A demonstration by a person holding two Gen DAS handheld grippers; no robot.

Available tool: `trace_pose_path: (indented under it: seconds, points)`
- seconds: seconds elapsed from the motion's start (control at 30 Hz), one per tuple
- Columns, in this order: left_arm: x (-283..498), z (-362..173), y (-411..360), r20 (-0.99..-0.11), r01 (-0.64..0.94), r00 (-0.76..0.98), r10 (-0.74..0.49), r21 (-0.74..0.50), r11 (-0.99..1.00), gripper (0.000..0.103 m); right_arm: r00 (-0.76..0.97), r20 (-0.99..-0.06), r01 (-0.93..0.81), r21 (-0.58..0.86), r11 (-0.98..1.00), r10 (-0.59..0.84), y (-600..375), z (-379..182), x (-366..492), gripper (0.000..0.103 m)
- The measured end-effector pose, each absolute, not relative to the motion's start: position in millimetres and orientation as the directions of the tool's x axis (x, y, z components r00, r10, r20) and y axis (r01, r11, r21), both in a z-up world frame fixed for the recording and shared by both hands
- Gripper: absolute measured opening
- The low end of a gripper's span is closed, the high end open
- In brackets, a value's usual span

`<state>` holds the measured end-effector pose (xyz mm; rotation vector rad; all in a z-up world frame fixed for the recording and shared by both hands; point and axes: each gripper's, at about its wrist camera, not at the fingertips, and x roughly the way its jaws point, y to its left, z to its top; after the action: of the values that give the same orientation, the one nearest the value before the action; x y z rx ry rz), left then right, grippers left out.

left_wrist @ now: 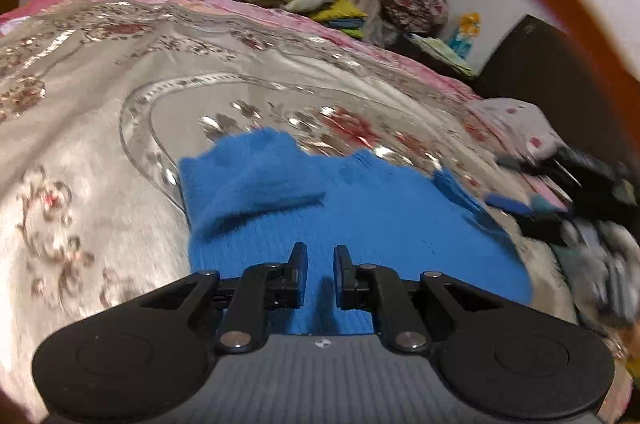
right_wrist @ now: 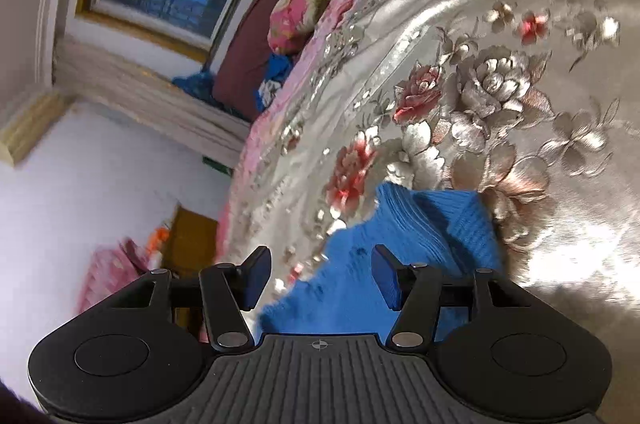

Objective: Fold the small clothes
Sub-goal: 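Pinch and straighten the folded edge with the left gripper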

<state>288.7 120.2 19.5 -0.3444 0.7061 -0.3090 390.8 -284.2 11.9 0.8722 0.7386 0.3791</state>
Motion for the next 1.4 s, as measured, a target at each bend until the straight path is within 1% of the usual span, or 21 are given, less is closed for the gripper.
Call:
trace_pose_path:
  seconds: [0.13,0.23,0.33,0.43,0.57,0.67,0.77,0.83,0.9,1.0,1.13,1.2,1.33,1.4]
  points:
    - [308.7,13.8,129.6,-0.596,0.068,0.738,-0.316,-0.400,0.914,0.019,0.691,-0.514,-0.034,0.679,0.733,0.508,-275.9,15.2,382.6,0.056]
    - [318.5,8.2,141.0,-0.614,-0.014,0.745,-0.260,-0.405,0.914,0.019,0.686,-0.557,-0.070,0.590,0.804,0.468,-270.4,16.6,380.4,0.056]
    - [317.3,7.7,158.5,-0.602,-0.121,0.775,-0.191,-0.439,0.890,0.019,0.697,-0.620,-0.051,0.460,0.886,0.362,-263.8,16.4,382.6,0.056]
    - [311.0,7.8,174.8,-0.591,-0.191,0.794,-0.146,-0.469,0.862,0.019,0.707,-0.653,-0.024,0.361,0.932,0.272,-260.8,12.4,384.8,0.056]
    - [296.1,7.0,181.6,-0.590,-0.201,0.794,-0.143,-0.477,0.856,0.019,0.693,-0.685,0.033,0.344,0.938,0.227,-266.8,2.8,388.3,0.056]
    - [280.1,5.7,174.5,-0.590,-0.168,0.789,-0.174,-0.479,0.862,0.023,0.685,-0.694,0.041,0.339,0.940,0.220,-269.8,-1.6,386.5,0.056]
    - [265.7,2.3,165.3,-0.600,-0.141,0.775,-0.197,-0.469,0.872,0.024,0.680,-0.705,0.041,0.312,0.949,0.202,-267.1,-3.6,385.2,0.054]
    - [255.4,1.8,160.1,-0.601,-0.128,0.772,-0.207,-0.466,0.876,0.024,0.680,-0.710,0.051,0.294,0.955,0.182,-266.3,-0.7,384.7,0.054]
    - [246.3,3.8,156.6,-0.594,-0.117,0.774,-0.219,-0.474,0.873,0.024,0.691,-0.704,0.055,0.280,0.959,0.166,-264.9,6.8,380.3,0.054]
    - [231.2,7.5,150.9,-0.581,-0.095,0.783,-0.223,-0.467,0.879,0.024,0.724,-0.670,0.013,0.250,0.968,0.163,-258.7,22.4,363.2,0.054]
    - [224.0,1.8,141.5,-0.607,-0.089,0.766,-0.214,-0.429,0.899,0.025,0.745,-0.639,-0.055,0.226,0.972,0.191,-247.5,34.4,336.0,0.054]
    - [222.9,-4.8,140.9,-0.625,-0.108,0.753,-0.208,-0.428,0.898,0.025,0.729,-0.654,-0.071,0.221,0.973,0.202,-243.6,31.5,328.2,0.052]
    - [216.9,-10.3,140.5,-0.655,-0.140,0.734,-0.179,-0.405,0.904,0.025,0.669,-0.731,-0.022,0.157,0.987,0.131,-242.9,11.4,325.9,0.051]
    - [213.2,-9.7,141.0,-0.669,-0.154,0.724,-0.169,-0.396,0.905,0.025,0.655,-0.744,0.013,0.186,0.983,0.132,-250.0,5.9,325.4,0.051]
